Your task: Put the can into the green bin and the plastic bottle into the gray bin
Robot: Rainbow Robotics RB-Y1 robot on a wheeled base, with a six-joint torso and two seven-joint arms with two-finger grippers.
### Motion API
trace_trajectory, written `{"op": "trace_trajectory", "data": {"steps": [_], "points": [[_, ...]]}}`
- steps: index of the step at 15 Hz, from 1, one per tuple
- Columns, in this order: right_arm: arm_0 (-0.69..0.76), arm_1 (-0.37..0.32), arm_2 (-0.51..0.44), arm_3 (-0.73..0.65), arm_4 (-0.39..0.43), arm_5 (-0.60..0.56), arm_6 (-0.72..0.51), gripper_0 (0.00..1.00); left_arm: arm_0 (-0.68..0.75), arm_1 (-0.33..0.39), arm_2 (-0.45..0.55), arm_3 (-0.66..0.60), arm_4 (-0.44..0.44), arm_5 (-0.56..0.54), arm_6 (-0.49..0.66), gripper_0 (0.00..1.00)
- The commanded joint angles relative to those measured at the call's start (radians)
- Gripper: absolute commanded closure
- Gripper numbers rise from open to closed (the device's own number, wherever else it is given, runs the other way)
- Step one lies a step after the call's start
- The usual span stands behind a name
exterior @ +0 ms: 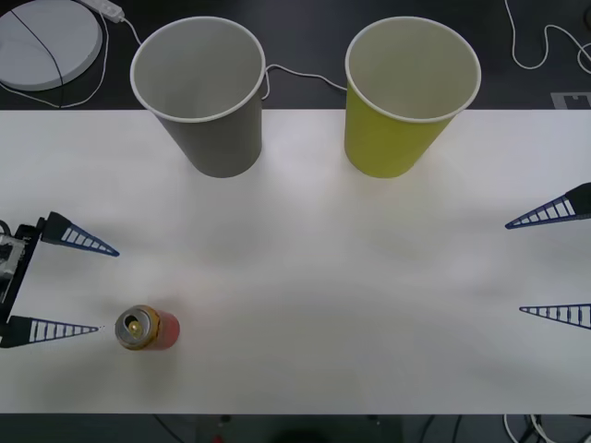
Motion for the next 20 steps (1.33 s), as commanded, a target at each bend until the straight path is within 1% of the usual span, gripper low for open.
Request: {"op": "trace_trajectory", "data": {"steps": [1,6,13,15,18,20], "points": [[0.0,0.0,0.0,0.0,0.0,0.0,0.0,0.0,0.0,0.003,-0.011,0.079,0.017,0.0,-0.089,0.0],[0.0,0.0,0.0,0.0,0.0,0.0,0.0,0.0,0.0,0.003,-0.079,0.245,0.074,0.0,-0.27,0.0],[0.0,0.0,0.0,0.0,0.0,0.0,0.0,0.0,-0.02,0.003,-0.191,0.42,0.147,0.0,-0.469,0.0],[0.0,0.0,0.0,0.0,0.0,0.0,0.0,0.0,-0.035,0.003,-0.231,0.464,0.175,0.0,-0.515,0.0],[0.0,0.0,0.0,0.0,0.0,0.0,0.0,0.0,-0.063,0.001,-0.3,0.512,0.233,0.0,-0.538,0.0],[0.0,0.0,0.0,0.0,0.0,0.0,0.0,0.0,-0.066,0.001,-0.333,0.513,0.262,0.0,-0.547,0.0]]}}
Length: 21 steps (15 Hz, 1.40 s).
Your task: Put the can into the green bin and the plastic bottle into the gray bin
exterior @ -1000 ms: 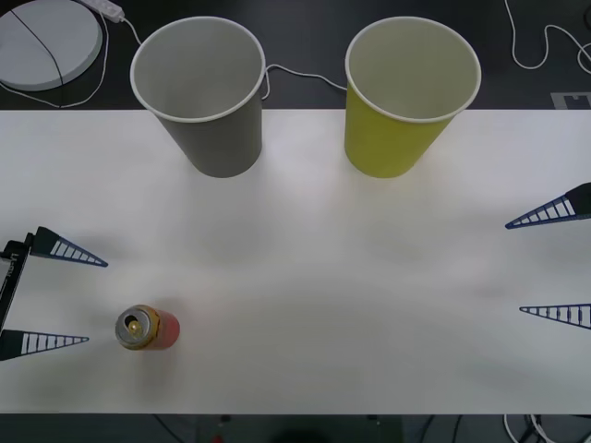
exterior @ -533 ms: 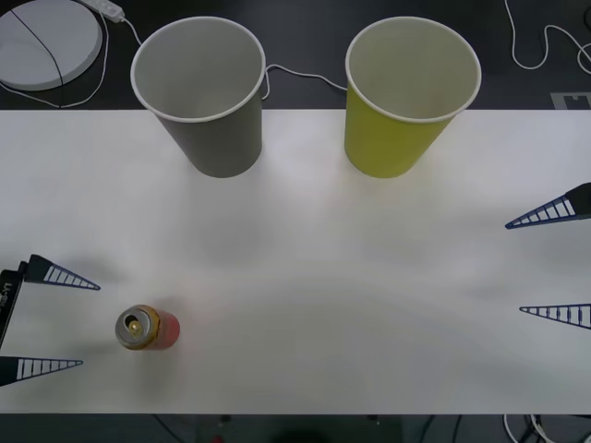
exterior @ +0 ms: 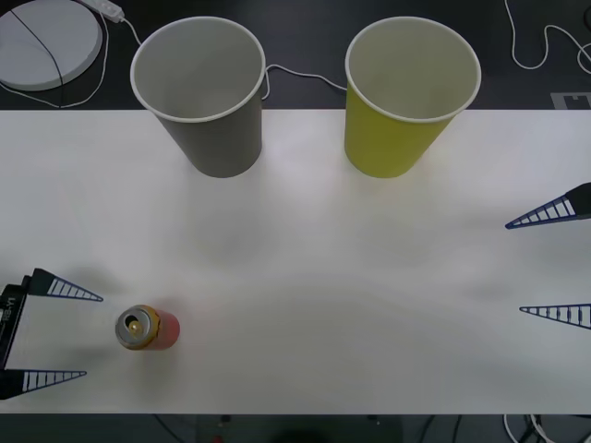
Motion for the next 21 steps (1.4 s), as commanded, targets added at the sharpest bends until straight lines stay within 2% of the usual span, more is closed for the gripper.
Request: {"op": "trace_trajectory", "data": {"steps": [1,5,11,21], "points": [[0.0,0.0,0.0,0.0,0.0,0.0,0.0,0.0,-0.005,0.0,-0.049,0.003,0.045,0.0,-0.013,0.0],[0.0,0.0,0.0,0.0,0.0,0.0,0.0,0.0,-0.008,-0.035,-0.069,0.012,0.064,0.0,-0.019,0.0],[0.0,0.0,0.0,0.0,0.0,0.0,0.0,0.0,-0.053,-0.132,-0.069,0.107,0.065,0.0,-0.037,0.0],[0.0,0.0,0.0,0.0,0.0,0.0,0.0,0.0,-0.065,-0.212,-0.069,0.109,0.051,0.052,-0.042,0.0]]}}
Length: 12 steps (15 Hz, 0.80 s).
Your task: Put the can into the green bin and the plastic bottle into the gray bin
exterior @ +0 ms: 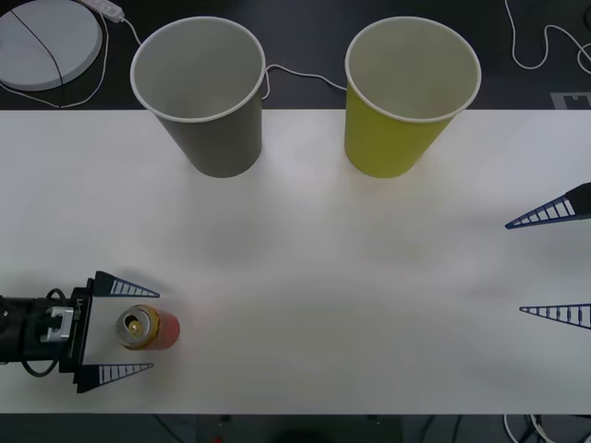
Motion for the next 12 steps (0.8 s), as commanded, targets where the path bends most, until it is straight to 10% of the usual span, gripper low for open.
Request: {"op": "trace_trajectory", "data": {"steps": [1,7,8,9,12], "points": [[0.0,0.0,0.0,0.0,0.0,0.0,0.0,0.0,0.0,-0.018,0.0,0.001,-0.005,0.006,0.0,0.0],[0.0,0.0,0.0,0.0,0.0,0.0,0.0,0.0,-0.003,-0.039,0.0,0.001,-0.011,0.013,0.003,0.06],[0.0,0.0,0.0,0.0,0.0,0.0,0.0,0.0,-0.003,-0.039,0.0,0.001,-0.011,0.013,0.008,0.66],[0.0,0.0,0.0,0.0,0.0,0.0,0.0,0.0,-0.005,-0.041,0.0,0.001,-0.011,0.013,0.006,0.91],[0.0,0.0,0.0,0.0,0.0,0.0,0.0,0.0,-0.005,-0.042,0.0,0.001,-0.011,0.013,0.008,1.0]]}}
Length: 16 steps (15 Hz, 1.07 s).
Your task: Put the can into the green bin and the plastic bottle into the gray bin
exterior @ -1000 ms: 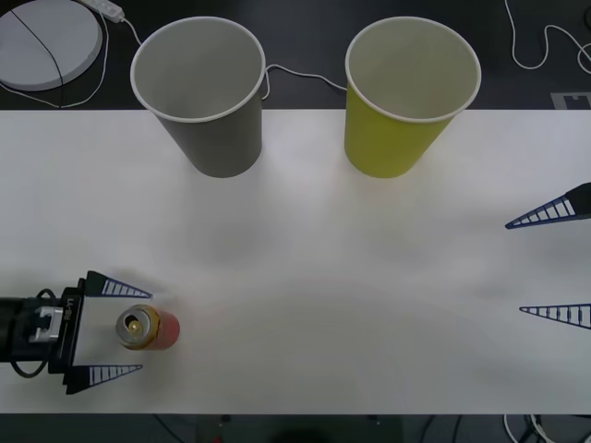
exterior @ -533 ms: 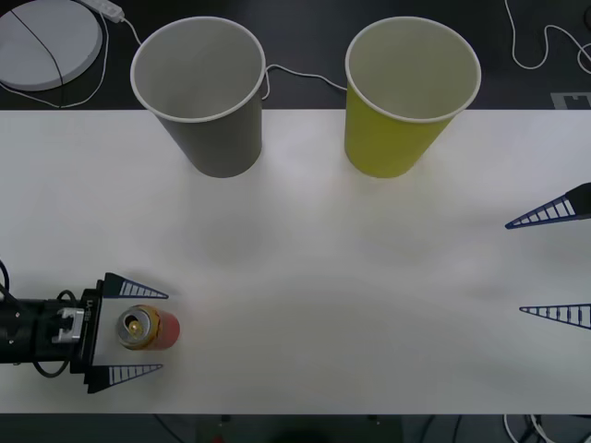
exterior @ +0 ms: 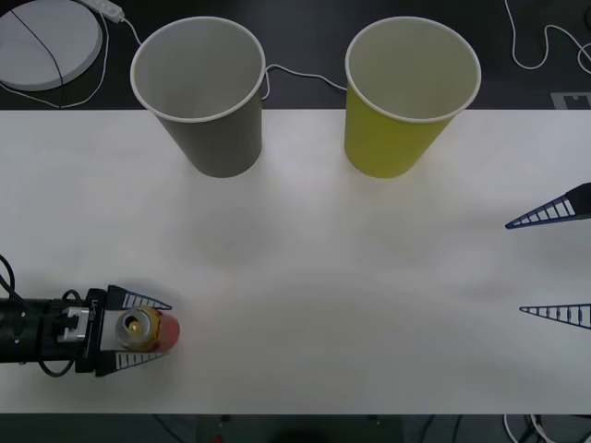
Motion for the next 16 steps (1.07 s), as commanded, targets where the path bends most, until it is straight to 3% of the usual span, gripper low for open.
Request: {"op": "trace_trajectory", "data": {"steps": [1,10,16], "points": [[0.0,0.0,0.0,0.0,0.0,0.0,0.0,0.0,0.001,-0.003,0.0,0.0,0.0,0.0,0.0,1.0],[0.0,0.0,0.0,0.0,0.0,0.0,0.0,0.0,-0.006,0.008,0.022,-0.025,0.001,0.02,0.068,1.0],[0.0,0.0,0.0,0.0,0.0,0.0,0.0,0.0,-0.006,0.1,0.123,-0.236,-0.164,0.02,0.307,1.0]]}}
